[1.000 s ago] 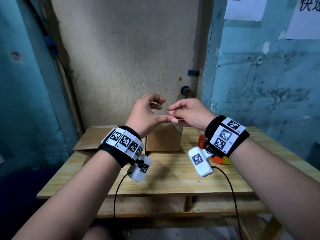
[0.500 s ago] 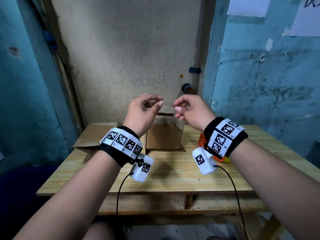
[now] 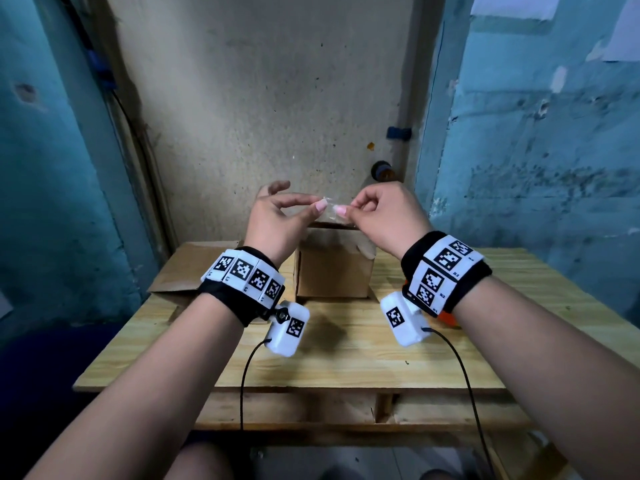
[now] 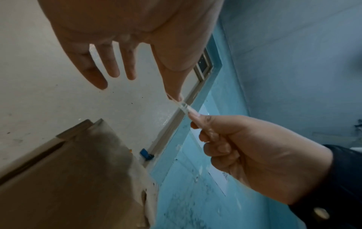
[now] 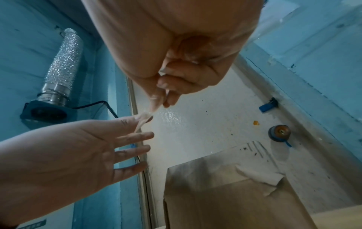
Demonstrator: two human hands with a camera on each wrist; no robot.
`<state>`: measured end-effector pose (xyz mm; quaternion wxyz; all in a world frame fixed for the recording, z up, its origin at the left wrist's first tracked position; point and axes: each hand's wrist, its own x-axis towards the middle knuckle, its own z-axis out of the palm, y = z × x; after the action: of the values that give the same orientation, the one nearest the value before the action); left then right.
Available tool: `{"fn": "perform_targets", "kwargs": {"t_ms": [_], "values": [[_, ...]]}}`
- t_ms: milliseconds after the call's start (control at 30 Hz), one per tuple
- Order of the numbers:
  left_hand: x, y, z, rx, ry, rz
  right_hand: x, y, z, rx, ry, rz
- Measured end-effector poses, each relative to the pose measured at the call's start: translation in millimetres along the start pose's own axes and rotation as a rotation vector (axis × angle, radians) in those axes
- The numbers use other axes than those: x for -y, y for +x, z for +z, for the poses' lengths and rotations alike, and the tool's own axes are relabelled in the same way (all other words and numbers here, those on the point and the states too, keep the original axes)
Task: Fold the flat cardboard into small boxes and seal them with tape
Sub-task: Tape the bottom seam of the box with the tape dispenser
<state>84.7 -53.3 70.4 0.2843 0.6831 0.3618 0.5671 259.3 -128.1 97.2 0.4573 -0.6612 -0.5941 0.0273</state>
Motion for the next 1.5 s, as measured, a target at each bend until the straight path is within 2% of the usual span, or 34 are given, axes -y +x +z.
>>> {"fn": "perform_targets", "kwargs": {"t_ms": [100,233,333,400,567,700,833,900,967,1033,1300,1500], "values": [[11.0,1.9,6.3,0.032,0.047,-0.012,0.2,5.8,3.6,-0.008,-0.089,-0.023],[40.3,10.1,9.2,0.175,0.176,-0.180,-7.2,17.6,0.8,-0.035,-0.148,-0.067],[63.0,12.4,13.9,0.285,0.357,-0.115,-15.4,26.7,0.3,0.005,-0.071,-0.023],[75.5,14.9,19.3,0.294,0.371,-0.091,-21.5,32.6,4.4,0.041,-0.023,0.013],[96.6,22.1,32.8,0.271,0.307,-0.060,-36.3,47.2,24.9,0.168,-0.019,0.089],[97.3,20.1,45.0,0.233,0.210,-0.193,-42.2,62.1,44.1,0.323,0.008,0.173],[116.2,5.6,63.2,0.229,0.116,-0.338,-48.1,73.0,63.9,0.499,0.067,0.356],[127.9,-8.1,70.5,0.190,-0.037,-0.445,-52.7,77.7,73.6,0.531,0.137,0.440],[135.3,-10.2,73.5,0.150,-0.118,-0.449,-59.5,79.6,80.8,0.545,0.178,0.490],[135.7,-5.0,72.6,0.173,-0.131,-0.452,-67.7,80.6,86.0,0.568,0.178,0.523],[135.9,-7.3,68.3,0.160,-0.307,-0.495,-76.6,86.1,97.4,0.706,-0.016,0.470],[134.6,-9.2,69.1,0.134,-0.332,-0.537,-83.8,100.6,102.3,0.814,-0.096,0.456]]}}
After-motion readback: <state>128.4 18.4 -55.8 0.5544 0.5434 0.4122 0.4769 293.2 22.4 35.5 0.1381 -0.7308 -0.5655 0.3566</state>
